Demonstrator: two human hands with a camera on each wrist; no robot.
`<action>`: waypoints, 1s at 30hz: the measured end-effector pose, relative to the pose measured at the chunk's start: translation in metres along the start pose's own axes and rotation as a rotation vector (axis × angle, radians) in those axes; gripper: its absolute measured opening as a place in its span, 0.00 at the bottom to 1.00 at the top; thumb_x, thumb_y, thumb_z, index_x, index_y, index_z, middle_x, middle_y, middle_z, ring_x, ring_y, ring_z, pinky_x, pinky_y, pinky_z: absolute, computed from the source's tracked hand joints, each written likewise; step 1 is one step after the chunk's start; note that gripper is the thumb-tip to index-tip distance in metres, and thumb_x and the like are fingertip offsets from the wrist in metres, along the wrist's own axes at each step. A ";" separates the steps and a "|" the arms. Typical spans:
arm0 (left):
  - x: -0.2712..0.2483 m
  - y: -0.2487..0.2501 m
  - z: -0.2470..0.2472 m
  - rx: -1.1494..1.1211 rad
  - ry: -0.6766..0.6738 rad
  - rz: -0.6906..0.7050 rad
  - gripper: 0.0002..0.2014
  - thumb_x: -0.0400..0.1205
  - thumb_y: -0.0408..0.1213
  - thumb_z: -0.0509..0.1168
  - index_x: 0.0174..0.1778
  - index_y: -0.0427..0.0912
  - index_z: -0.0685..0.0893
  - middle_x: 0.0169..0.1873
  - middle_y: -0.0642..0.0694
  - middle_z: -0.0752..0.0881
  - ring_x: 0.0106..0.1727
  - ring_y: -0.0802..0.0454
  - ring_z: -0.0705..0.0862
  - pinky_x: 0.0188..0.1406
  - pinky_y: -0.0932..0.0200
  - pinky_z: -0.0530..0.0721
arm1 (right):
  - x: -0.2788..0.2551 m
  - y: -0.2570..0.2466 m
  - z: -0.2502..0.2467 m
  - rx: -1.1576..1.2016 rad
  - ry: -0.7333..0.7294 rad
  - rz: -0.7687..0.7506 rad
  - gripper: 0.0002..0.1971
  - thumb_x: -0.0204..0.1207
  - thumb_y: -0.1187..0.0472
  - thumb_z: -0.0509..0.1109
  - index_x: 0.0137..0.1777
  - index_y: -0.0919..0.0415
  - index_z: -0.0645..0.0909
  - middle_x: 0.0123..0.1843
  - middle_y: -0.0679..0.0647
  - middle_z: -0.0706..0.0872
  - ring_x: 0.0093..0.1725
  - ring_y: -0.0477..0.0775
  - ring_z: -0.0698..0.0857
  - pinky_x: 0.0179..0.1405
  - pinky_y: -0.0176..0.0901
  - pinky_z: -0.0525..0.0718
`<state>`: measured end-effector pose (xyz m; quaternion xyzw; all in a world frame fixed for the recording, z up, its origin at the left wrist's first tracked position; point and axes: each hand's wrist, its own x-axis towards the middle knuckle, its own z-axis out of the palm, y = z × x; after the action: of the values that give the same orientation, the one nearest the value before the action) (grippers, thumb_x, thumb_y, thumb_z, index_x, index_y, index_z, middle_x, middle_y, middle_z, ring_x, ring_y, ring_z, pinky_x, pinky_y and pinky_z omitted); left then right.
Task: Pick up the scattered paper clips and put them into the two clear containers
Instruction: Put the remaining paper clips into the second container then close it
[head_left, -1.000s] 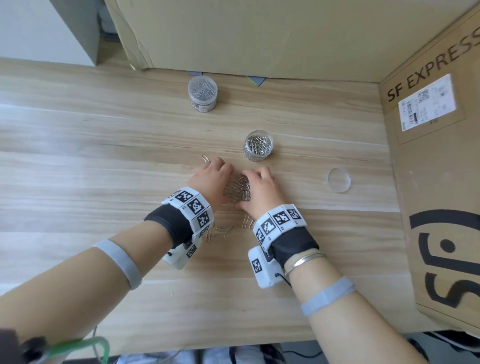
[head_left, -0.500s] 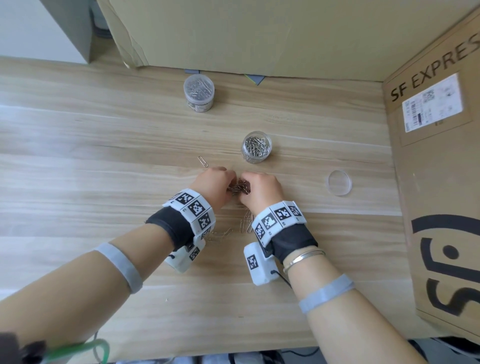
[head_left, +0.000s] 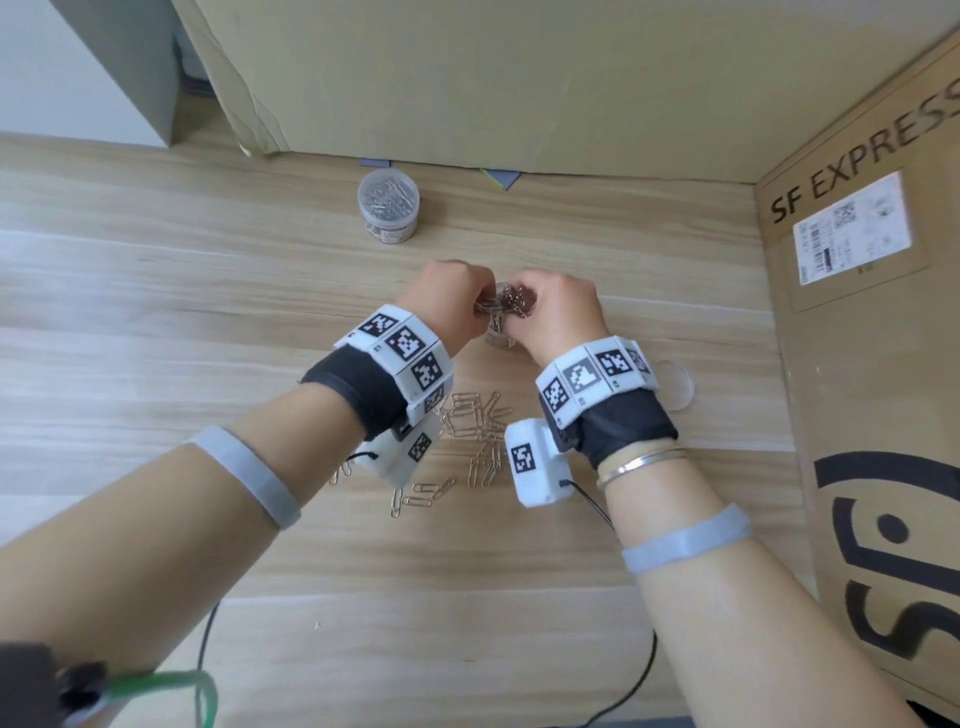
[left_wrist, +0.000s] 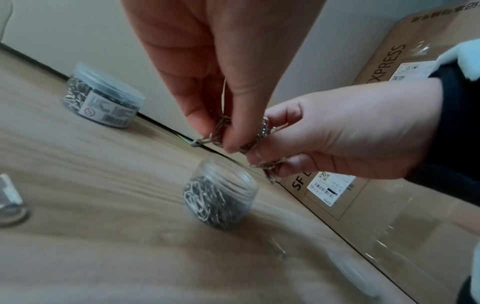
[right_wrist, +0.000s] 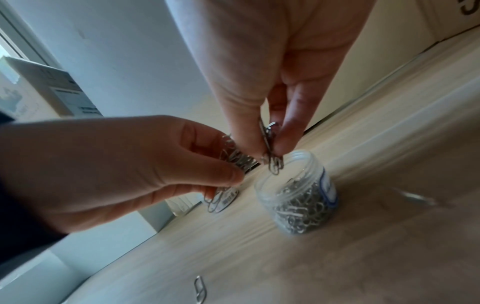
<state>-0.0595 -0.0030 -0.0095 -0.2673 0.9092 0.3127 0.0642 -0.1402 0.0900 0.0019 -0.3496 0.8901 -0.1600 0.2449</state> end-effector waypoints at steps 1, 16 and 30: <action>0.004 0.001 -0.001 0.007 0.003 -0.007 0.13 0.76 0.29 0.62 0.55 0.36 0.84 0.51 0.36 0.87 0.54 0.38 0.83 0.51 0.51 0.78 | 0.005 0.000 0.000 -0.002 0.001 0.005 0.09 0.69 0.64 0.72 0.49 0.56 0.86 0.46 0.57 0.90 0.49 0.59 0.86 0.45 0.40 0.80; 0.017 0.002 0.000 0.031 -0.048 -0.077 0.12 0.77 0.31 0.62 0.56 0.37 0.84 0.53 0.37 0.87 0.56 0.39 0.82 0.51 0.51 0.79 | 0.019 0.008 -0.003 0.087 -0.053 0.072 0.12 0.71 0.60 0.74 0.55 0.53 0.86 0.51 0.51 0.91 0.53 0.51 0.87 0.56 0.39 0.83; 0.026 0.013 0.003 0.031 -0.056 -0.044 0.10 0.77 0.28 0.61 0.52 0.37 0.83 0.52 0.39 0.86 0.55 0.41 0.82 0.50 0.52 0.80 | 0.014 0.036 -0.016 0.210 0.052 0.184 0.10 0.78 0.62 0.63 0.46 0.50 0.85 0.47 0.52 0.91 0.43 0.56 0.90 0.51 0.54 0.89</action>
<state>-0.0883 -0.0044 -0.0125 -0.2774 0.9057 0.3044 0.1005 -0.1780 0.1073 -0.0057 -0.2344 0.9028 -0.2383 0.2707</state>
